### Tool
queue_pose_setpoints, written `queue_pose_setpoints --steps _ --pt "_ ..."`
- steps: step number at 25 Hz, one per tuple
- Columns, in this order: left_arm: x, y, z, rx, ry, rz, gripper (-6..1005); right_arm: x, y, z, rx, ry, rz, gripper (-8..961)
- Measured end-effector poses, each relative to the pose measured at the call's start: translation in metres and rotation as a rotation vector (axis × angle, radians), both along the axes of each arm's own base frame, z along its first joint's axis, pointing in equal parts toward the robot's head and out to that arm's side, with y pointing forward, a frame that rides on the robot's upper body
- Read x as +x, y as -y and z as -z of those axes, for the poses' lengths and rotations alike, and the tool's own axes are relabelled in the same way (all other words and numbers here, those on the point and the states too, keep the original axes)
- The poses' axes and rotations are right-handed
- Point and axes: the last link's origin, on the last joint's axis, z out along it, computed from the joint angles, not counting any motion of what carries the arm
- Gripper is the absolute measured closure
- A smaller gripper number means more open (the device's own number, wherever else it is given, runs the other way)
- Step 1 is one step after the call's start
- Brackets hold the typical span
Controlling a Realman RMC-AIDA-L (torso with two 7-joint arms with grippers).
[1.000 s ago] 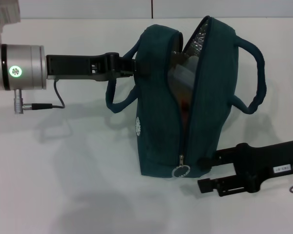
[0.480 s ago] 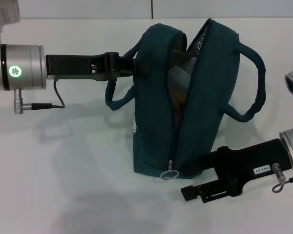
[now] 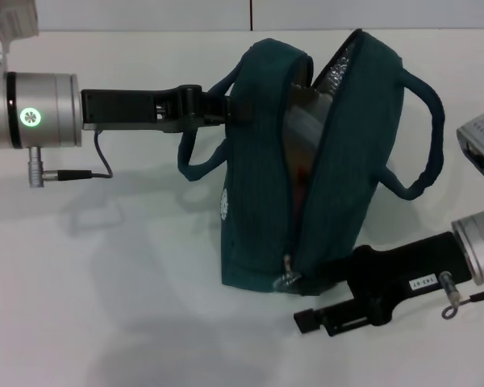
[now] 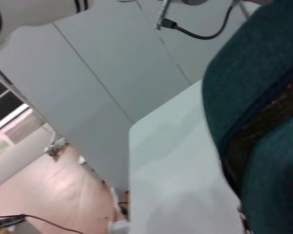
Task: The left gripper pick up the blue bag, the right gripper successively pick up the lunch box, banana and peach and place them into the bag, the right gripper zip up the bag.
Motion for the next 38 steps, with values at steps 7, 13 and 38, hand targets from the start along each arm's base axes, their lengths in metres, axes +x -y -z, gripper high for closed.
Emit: queue_pose_setpoints --steps 7,13,38 --pt "0.001 0.000 0.001 -0.001 0.002 0.002 946 -0.007 -0.012 0.000 0.076 -0.030 0.000 309" --pt "0.002 0.000 0.001 -0.004 0.002 0.007 946 -0.013 -0.020 0.001 0.116 -0.039 -0.014 324" --pt "-0.001 0.000 -0.003 0.012 0.007 0.005 946 -0.013 -0.018 0.008 0.155 -0.060 -0.002 387"
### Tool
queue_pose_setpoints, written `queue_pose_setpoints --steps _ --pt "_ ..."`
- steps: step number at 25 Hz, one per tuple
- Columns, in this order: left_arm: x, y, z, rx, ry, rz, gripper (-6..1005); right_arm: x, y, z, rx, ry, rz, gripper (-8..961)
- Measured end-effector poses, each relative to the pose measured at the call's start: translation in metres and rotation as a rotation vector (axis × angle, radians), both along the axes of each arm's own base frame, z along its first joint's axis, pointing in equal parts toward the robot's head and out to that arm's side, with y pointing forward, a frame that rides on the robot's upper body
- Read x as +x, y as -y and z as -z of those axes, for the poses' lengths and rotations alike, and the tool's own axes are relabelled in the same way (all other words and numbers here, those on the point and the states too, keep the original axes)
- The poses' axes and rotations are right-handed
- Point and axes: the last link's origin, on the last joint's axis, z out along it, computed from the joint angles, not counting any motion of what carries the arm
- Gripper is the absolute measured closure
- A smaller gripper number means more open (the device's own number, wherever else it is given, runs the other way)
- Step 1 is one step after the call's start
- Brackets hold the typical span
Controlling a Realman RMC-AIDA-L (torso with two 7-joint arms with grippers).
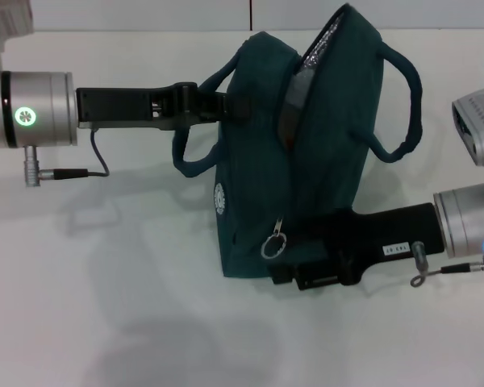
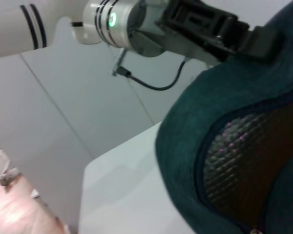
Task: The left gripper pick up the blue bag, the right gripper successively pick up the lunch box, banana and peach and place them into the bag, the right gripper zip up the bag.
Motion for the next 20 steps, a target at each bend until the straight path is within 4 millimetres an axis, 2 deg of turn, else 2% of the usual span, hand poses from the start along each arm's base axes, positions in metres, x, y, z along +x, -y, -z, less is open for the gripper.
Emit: queue_pose_setpoints --steps 4,16,20 --pt "0.0000 0.0001 -0.0001 0.000 0.000 0.001 946 -0.0005 0.0044 -0.0003 -0.017 -0.012 -0.016 397" --pt "0.0005 0.0032 0.0025 -0.012 0.009 0.003 946 0.0052 0.0011 0.0018 0.018 0.006 0.013 427" --pt "-0.0008 0.0056 0.0026 -0.020 0.013 0.003 946 0.0066 0.0009 0.0015 0.026 0.004 0.020 617"
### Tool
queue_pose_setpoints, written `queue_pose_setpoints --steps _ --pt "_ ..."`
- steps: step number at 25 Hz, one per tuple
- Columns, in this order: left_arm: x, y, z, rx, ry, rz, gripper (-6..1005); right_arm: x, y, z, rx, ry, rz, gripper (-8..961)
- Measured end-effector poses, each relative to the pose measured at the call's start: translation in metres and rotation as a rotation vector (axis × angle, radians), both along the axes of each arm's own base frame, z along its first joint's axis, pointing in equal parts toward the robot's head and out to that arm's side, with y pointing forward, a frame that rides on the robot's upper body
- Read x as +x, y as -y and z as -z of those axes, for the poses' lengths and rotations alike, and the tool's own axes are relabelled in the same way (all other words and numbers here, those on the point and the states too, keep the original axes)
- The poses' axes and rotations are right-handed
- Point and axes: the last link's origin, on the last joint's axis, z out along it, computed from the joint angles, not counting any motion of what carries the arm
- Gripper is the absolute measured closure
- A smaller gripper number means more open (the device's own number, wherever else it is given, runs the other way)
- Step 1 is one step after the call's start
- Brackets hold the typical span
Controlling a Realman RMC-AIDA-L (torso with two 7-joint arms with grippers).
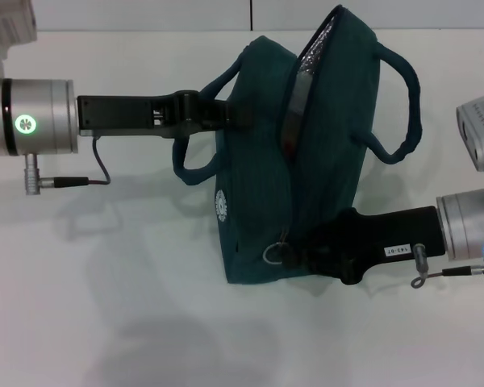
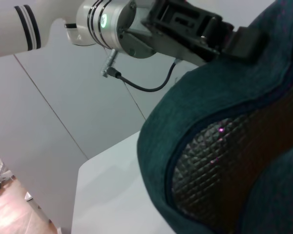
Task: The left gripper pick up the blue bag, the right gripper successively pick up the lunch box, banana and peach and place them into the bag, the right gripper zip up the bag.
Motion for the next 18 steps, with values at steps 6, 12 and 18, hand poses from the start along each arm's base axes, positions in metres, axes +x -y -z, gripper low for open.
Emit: queue_pose_setpoints --steps 6,12,18 --pt "0.000 0.000 0.000 0.001 -0.001 -0.001 946 0.006 0.002 0.000 0.017 -0.011 0.027 840" --pt "-0.001 0.000 0.000 0.002 -0.002 0.001 946 0.011 0.006 -0.001 0.025 -0.012 0.033 937" --pt "-0.002 -0.001 -0.003 0.025 -0.002 0.013 946 0.018 0.009 -0.007 0.053 -0.044 0.063 937"
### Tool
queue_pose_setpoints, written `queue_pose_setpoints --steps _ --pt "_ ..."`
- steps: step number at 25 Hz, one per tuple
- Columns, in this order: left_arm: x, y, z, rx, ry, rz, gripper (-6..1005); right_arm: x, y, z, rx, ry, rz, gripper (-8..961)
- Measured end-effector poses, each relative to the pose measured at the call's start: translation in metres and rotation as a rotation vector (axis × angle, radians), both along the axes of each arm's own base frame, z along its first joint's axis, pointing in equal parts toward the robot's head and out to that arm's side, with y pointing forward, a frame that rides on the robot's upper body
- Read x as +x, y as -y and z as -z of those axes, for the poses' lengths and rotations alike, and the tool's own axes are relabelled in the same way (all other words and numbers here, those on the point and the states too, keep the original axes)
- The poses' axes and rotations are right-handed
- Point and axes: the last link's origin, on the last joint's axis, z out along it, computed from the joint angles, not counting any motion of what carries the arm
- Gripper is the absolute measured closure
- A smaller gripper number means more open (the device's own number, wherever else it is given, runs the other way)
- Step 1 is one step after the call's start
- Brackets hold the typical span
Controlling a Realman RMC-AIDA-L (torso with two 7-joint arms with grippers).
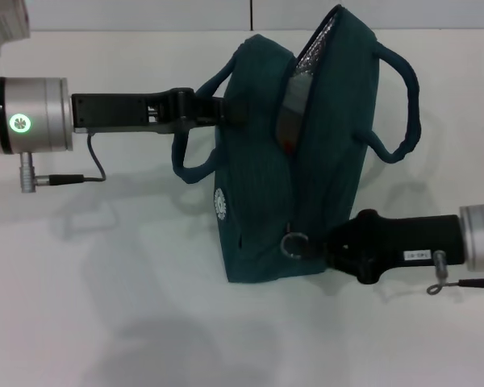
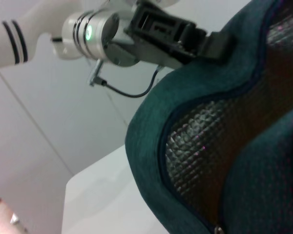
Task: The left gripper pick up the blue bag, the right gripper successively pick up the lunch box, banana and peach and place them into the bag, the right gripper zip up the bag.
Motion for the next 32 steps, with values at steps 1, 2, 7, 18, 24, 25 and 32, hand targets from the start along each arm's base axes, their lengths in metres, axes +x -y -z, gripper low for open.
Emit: queue_pose_setpoints --steps 1,2,7,18,24,25,32 --pt "0.000 0.000 0.000 0.008 0.000 0.006 946 0.003 0.001 -0.003 0.015 -0.014 0.008 937" --pt "0.000 0.000 -0.001 0.015 0.000 0.014 946 0.004 0.003 -0.007 0.034 -0.033 0.009 937" --pt "0.000 0.000 0.000 0.027 0.000 0.036 931 0.001 0.012 -0.024 0.117 -0.123 -0.066 937" --pt "-0.006 -0.005 -0.013 0.209 0.089 0.121 708 -0.018 0.012 -0.039 0.181 -0.234 -0.194 936" --pt "-0.027 -0.005 -0.033 0.393 0.116 0.107 465 -0.027 0.003 -0.030 0.134 -0.207 -0.211 936" --pt "-0.030 -0.004 -0.034 0.413 0.115 0.105 448 -0.028 0.002 -0.029 0.131 -0.203 -0.212 936" --pt "-0.050 0.037 -0.030 0.429 0.157 0.177 362 -0.030 -0.003 -0.026 0.130 -0.181 -0.218 937"
